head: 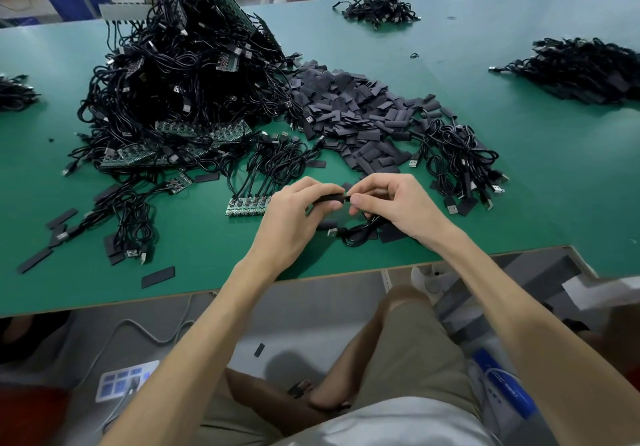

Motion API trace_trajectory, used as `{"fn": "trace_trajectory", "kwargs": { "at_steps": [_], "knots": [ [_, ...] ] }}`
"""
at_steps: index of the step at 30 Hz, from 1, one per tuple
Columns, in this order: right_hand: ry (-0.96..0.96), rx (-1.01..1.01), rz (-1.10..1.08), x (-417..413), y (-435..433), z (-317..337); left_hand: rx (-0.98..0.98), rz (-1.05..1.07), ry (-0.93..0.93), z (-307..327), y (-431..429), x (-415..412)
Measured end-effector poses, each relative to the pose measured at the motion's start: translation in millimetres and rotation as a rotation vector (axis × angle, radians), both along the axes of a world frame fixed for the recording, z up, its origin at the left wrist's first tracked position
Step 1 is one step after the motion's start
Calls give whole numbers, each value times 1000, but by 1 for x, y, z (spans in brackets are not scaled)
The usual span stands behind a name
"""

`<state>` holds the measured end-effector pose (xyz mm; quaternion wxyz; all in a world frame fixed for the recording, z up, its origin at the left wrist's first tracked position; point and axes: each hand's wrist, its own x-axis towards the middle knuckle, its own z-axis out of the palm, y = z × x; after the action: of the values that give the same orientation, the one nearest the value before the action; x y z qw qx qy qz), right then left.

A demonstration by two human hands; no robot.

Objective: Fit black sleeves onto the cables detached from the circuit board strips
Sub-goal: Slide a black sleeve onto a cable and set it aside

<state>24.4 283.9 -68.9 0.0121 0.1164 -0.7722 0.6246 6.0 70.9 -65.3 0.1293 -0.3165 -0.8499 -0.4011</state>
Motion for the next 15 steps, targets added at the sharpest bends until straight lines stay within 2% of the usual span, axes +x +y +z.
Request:
{"fn": "trace_trajectory", "kwargs": {
  "at_steps": [15],
  "knots": [
    [-9, 88, -23, 0, 0, -3, -7, -35, -59, 2, -1, -1]
  ]
}}
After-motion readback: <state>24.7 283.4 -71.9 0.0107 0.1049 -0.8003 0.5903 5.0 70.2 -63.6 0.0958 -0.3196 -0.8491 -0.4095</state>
